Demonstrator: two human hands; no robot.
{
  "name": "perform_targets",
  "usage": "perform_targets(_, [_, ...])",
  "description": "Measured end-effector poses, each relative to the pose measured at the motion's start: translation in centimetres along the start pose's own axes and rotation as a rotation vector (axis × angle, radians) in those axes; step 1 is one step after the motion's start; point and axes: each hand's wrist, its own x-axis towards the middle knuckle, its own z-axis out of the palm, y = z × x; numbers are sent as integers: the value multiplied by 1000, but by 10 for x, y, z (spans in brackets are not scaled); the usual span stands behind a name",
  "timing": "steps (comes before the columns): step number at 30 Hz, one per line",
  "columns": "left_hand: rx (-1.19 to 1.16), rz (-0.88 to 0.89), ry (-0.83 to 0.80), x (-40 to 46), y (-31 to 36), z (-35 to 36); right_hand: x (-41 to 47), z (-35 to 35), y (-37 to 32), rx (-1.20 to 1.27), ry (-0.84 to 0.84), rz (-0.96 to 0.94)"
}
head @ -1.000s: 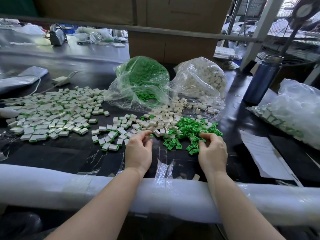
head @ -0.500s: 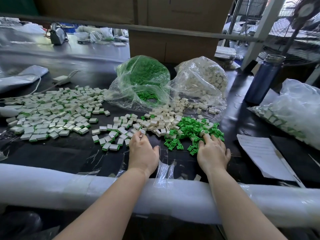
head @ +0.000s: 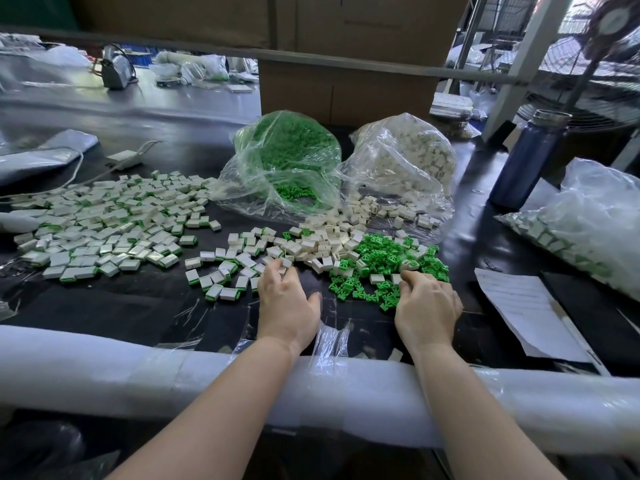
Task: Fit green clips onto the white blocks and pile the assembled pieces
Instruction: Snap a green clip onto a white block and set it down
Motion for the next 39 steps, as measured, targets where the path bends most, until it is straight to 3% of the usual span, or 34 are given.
perform_targets(9, [45,52,-17,-2,0,0,5,7,-1,-70,-68,37])
perform_targets(15, [53,80,0,-2,0,1,6,5,-2,-20,8,38])
perform_targets(21, [-3,181,86,-3,0,1,4,3,-3,96,129,-127])
perform_targets(25, [-91,324,48,-6,4,-2,-6,1,-11,456,10,-312])
perform_targets(30, [-209,340,-122,-8,8,-3,-12,3,-18,631,-188,-382])
perform_targets(34, [-238,245,-72,-5,6,-3,-14,5,-17,488,-208,-455])
perform_targets(39, [-303,105,43,-1,2,-5,-14,9,-21,10,-244,-636])
